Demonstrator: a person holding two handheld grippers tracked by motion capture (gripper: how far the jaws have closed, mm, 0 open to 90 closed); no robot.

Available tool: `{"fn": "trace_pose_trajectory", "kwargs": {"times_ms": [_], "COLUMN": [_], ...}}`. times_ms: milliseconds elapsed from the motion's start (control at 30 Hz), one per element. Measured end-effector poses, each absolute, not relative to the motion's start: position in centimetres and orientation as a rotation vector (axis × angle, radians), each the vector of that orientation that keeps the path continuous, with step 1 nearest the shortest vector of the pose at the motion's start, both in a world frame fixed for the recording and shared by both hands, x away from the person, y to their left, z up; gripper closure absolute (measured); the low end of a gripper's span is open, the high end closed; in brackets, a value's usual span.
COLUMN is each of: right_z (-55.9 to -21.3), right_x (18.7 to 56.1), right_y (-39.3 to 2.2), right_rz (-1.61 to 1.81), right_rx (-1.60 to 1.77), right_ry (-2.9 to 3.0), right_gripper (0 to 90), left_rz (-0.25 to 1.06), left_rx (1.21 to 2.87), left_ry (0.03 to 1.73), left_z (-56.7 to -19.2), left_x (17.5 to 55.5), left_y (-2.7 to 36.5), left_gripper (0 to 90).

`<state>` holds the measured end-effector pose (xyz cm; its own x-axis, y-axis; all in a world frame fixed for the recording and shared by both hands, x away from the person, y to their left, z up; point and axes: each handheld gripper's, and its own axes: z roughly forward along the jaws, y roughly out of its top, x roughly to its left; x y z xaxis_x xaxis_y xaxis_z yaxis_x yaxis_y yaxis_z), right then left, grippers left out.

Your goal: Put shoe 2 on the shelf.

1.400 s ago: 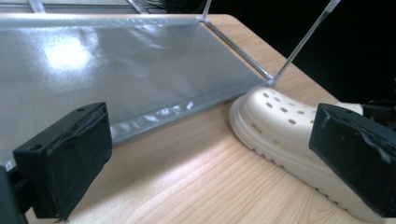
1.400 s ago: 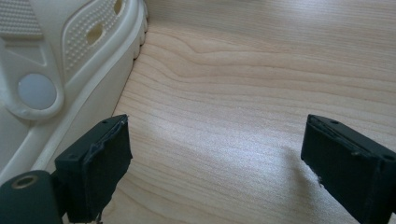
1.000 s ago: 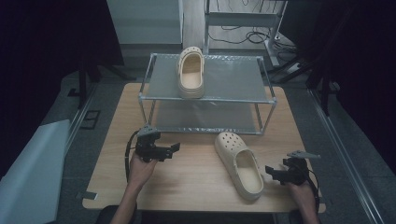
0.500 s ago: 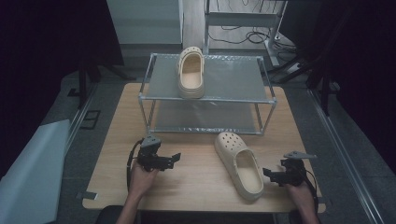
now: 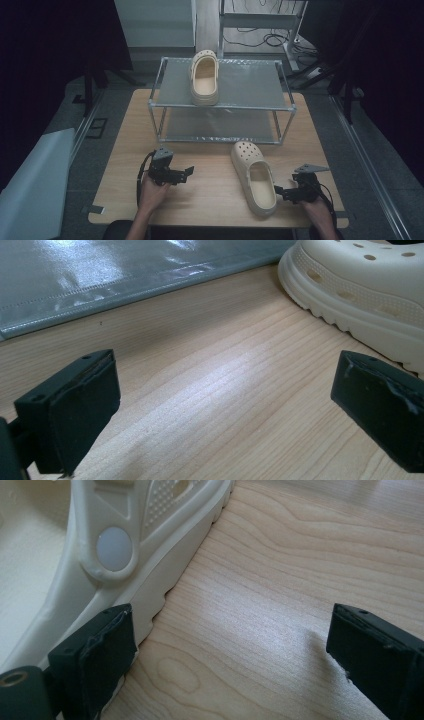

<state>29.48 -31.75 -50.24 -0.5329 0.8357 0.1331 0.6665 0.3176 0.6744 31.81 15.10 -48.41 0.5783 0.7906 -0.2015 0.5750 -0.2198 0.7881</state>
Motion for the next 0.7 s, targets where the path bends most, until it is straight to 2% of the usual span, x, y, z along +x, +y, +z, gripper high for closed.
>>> {"fn": "trace_pose_trajectory", "kwargs": {"times_ms": [300, 700], "right_z": [-48.8, -46.8], "right_x": [28.7, 27.6], "right_y": [-33.0, -31.0], "right_rz": [1.115, 1.197], "right_rx": [1.433, 1.393], "right_ry": [2.262, 2.236], "right_gripper": [6.4, 9.4], "left_rz": [0.308, 0.323], "left_rx": [1.916, 1.915], "left_ry": [1.122, 1.127], "left_z": [-48.6, -48.5], "left_x": [31.9, 31.8], "left_y": [15.6, 15.8], "left_gripper": [0.0, 0.0]}}
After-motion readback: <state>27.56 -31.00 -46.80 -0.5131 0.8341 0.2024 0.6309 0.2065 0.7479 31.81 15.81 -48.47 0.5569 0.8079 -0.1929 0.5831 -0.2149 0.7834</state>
